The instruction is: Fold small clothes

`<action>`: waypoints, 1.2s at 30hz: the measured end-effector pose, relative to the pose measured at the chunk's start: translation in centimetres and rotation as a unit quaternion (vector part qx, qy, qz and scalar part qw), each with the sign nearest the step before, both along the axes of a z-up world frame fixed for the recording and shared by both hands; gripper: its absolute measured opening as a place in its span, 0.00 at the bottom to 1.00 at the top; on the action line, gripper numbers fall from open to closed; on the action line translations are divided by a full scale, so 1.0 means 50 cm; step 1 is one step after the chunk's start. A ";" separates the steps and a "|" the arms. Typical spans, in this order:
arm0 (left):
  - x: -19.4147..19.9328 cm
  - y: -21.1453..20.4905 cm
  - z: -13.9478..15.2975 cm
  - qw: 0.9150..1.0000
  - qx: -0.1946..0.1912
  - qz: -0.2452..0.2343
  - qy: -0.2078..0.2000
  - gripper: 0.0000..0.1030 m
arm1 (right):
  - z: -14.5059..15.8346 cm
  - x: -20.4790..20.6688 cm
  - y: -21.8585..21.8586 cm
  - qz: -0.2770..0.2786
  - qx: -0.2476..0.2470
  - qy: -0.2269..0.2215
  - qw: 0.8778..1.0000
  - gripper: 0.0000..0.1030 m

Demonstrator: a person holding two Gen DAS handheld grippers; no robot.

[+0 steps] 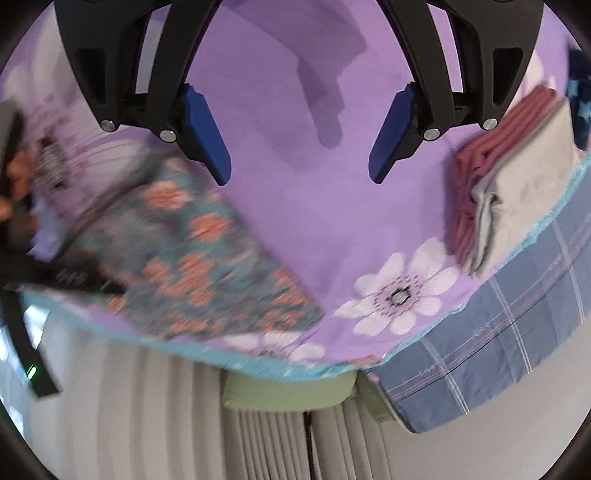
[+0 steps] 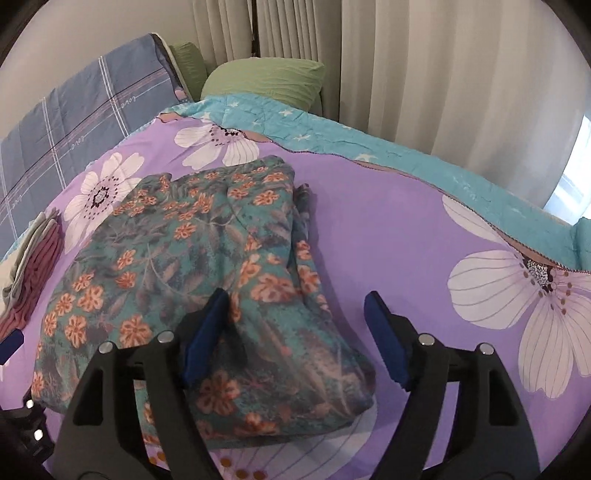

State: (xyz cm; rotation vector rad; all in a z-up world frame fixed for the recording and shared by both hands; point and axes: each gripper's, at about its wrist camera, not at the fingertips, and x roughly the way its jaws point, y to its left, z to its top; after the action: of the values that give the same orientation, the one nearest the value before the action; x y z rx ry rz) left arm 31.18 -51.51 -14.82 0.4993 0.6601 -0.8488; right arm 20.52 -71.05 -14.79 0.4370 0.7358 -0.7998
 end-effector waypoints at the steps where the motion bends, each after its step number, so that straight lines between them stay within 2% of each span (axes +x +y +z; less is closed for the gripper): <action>1: -0.006 -0.008 0.001 1.000 -0.004 -0.002 -0.003 0.75 | 0.004 -0.011 0.016 -0.001 0.000 -0.003 1.000 0.75; 6: -0.051 0.011 0.041 0.999 -0.032 -0.007 -0.006 0.75 | -0.005 -0.028 0.044 -0.003 0.018 -0.024 1.000 0.75; 11: -0.093 0.058 0.082 0.997 -0.076 -0.012 0.003 0.84 | -0.001 -0.069 0.083 0.018 0.011 -0.027 0.999 0.75; 15: -0.143 0.096 0.109 0.995 -0.104 -0.012 -0.001 0.91 | 0.033 -0.164 0.171 0.030 -0.020 -0.061 0.997 0.75; 17: -0.168 0.114 0.121 0.993 -0.116 -0.017 0.007 0.99 | 0.049 -0.209 0.215 0.036 -0.029 -0.085 0.995 0.76; 21: -0.246 0.154 0.146 0.991 -0.126 -0.047 -0.006 0.99 | 0.076 -0.311 0.326 0.030 -0.075 -0.113 0.990 0.86; 25: -0.306 0.199 0.169 0.989 -0.143 -0.042 -0.027 0.99 | 0.096 -0.345 0.383 0.022 -0.096 -0.095 0.991 0.92; 28: -0.346 0.242 0.184 0.986 -0.153 -0.040 -0.043 0.99 | 0.127 -0.368 0.410 0.000 -0.105 -0.100 0.989 0.94; 31: -0.366 0.288 0.199 0.985 -0.166 -0.021 -0.051 0.99 | 0.158 -0.386 0.432 -0.017 -0.109 -0.107 0.988 0.95; 36: -0.381 0.351 0.210 0.983 -0.173 0.017 -0.066 0.99 | 0.190 -0.408 0.483 -0.005 -0.112 -0.124 0.986 0.96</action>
State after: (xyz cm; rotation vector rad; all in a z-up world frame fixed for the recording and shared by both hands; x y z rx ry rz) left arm 12.14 -33.95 -4.34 0.2274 0.3863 -0.8686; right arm 0.13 -46.92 -5.26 0.3290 0.4076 -0.8100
